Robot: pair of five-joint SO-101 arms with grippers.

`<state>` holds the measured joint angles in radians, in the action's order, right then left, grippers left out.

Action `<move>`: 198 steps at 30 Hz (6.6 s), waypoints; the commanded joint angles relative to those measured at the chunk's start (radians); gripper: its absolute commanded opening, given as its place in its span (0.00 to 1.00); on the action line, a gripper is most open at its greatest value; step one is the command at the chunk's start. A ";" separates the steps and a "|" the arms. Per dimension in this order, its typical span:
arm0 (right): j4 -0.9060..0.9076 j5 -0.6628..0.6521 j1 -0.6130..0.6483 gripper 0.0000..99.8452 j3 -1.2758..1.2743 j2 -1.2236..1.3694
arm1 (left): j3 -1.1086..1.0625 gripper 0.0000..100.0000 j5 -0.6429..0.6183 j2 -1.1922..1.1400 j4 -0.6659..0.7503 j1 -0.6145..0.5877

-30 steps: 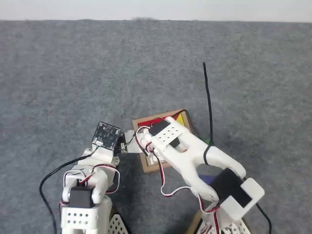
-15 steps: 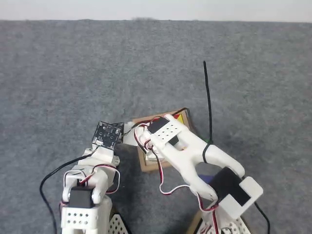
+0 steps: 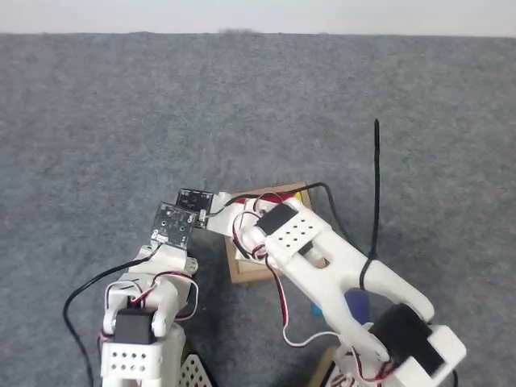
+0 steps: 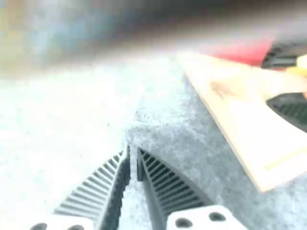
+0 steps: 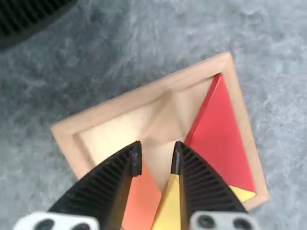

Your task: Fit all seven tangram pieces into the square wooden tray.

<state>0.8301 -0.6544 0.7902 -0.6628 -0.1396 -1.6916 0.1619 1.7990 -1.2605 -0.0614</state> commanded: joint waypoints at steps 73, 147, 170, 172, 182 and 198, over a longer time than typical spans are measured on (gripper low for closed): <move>-0.137 0.764 -0.067 0.12 0.322 0.294 | 0.010 0.02 0.008 0.017 -0.003 -0.003; -0.065 0.654 0.024 0.19 0.204 0.286 | 0.010 0.02 0.008 0.017 -0.003 -0.003; 0.087 0.585 -0.061 0.01 0.184 0.122 | 0.010 0.02 0.008 0.017 -0.003 -0.003; 0.090 0.574 -0.070 0.01 0.150 0.061 | 0.010 0.02 0.008 0.017 -0.003 -0.003; 0.087 0.491 -0.220 0.01 -0.083 -0.182 | 0.010 0.02 0.008 0.017 -0.003 -0.003; 0.042 0.479 -0.455 0.01 -0.224 -0.398 | 0.010 0.02 0.008 0.017 -0.003 -0.003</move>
<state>0.8899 -0.1818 0.3007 -0.8976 -0.4266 -1.6916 0.1634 1.7990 -1.2605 -0.0598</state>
